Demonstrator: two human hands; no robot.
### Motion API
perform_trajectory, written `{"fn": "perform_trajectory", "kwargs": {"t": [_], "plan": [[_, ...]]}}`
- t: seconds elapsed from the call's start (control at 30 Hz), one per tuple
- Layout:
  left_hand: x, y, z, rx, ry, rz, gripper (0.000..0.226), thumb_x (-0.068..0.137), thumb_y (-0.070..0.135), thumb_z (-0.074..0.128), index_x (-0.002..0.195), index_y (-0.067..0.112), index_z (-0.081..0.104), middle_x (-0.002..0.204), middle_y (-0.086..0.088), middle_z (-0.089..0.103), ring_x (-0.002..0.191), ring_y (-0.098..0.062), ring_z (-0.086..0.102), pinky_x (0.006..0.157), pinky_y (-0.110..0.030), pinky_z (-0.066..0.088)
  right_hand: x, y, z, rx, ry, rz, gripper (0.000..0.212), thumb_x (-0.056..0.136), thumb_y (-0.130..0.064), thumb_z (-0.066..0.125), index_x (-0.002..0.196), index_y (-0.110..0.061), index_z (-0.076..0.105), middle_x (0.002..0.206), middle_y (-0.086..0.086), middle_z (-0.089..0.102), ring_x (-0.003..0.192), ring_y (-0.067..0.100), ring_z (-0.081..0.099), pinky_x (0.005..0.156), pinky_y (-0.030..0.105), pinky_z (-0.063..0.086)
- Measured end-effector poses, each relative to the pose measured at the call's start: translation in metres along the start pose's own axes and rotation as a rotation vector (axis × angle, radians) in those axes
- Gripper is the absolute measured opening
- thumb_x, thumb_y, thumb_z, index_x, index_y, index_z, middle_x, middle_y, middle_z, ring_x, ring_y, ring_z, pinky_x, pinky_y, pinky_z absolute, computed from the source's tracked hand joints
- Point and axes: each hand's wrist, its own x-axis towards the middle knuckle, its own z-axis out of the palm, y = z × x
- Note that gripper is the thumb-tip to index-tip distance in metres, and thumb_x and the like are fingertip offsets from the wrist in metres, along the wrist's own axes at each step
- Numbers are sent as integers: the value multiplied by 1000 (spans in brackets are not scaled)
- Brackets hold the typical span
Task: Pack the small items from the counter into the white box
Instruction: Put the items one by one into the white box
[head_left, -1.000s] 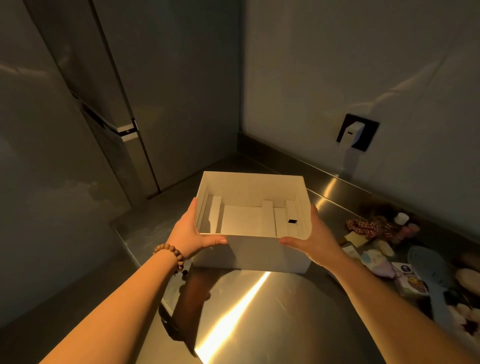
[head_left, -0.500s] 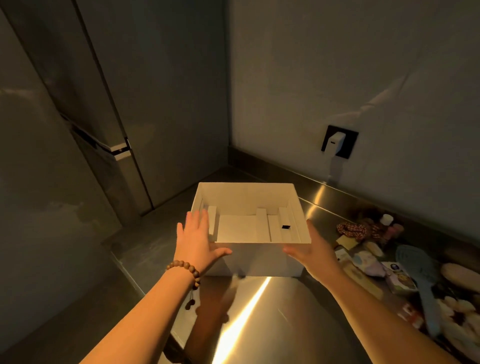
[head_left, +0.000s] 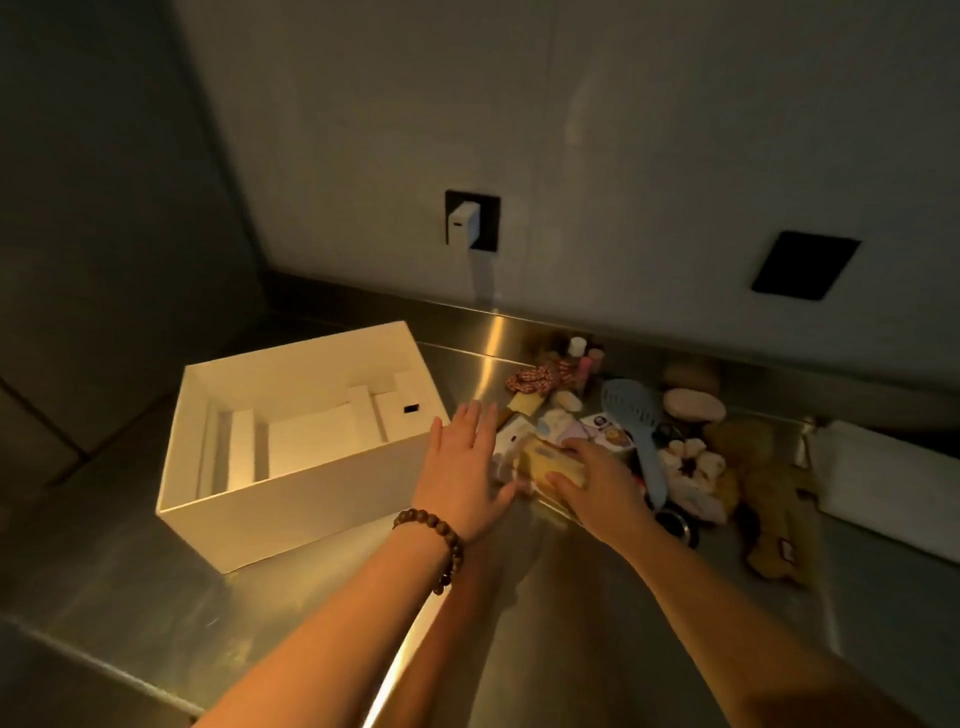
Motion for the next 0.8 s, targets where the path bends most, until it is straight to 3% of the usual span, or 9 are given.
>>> {"fn": "perform_trajectory", "kwargs": {"t": [0.1,0.17,0.27,0.43,0.53,0.6,0.7,0.8], "plan": [[9,18,16,-2,-32,107,87,82,54,56,147,22,9,155,-3,13,142,-19,5,111,-33,-11,-10,25,-14,-13,28,60,44,87,-31,63,127,-18,53,121,3,57,106,16,53,88,29,43],[14,27,27,-4,-68,155,89,80,54,58,147,22,10,155,-4,13,142,-20,6,111,-32,-9,-16,37,-19,-20,36,89,41,87,-33,62,125,-18,54,119,3,58,106,19,56,87,37,49],[22,31,46,-32,-189,150,95,78,55,60,148,23,4,156,-4,8,142,-20,4,114,-34,-2,-22,51,-20,-86,27,47,42,86,-37,63,123,-18,55,123,2,55,111,19,53,89,37,49],[35,24,75,11,-422,81,105,74,59,63,147,24,-4,157,-4,-4,143,-22,-3,114,-38,0,-13,60,-8,-239,-77,-38,67,83,-46,63,141,-23,38,150,3,28,137,22,28,108,43,36],[40,17,87,38,-513,63,110,72,63,63,148,26,-7,156,-3,-12,142,-23,-7,111,-38,-3,0,59,3,-386,-181,-90,92,78,-68,56,149,-22,21,158,3,11,145,25,8,117,47,18],[41,11,94,40,-554,71,110,72,65,61,147,29,-10,155,-2,-16,142,-24,-7,112,-39,0,10,60,11,-522,-274,-94,99,77,-73,50,152,-21,10,160,7,-3,146,26,-7,118,50,7],[42,3,103,42,-556,78,105,74,64,60,147,32,-9,155,0,-16,142,-24,-3,113,-39,5,21,59,19,-621,-380,-76,96,84,-66,47,152,-20,-3,159,12,-12,145,29,-15,117,53,2],[45,-1,107,44,-507,77,99,75,61,60,147,32,-2,156,1,-7,141,-25,7,113,-39,12,29,57,16,-662,-401,-95,82,92,-49,47,152,-18,0,159,14,-6,146,30,-11,118,50,3]]}}
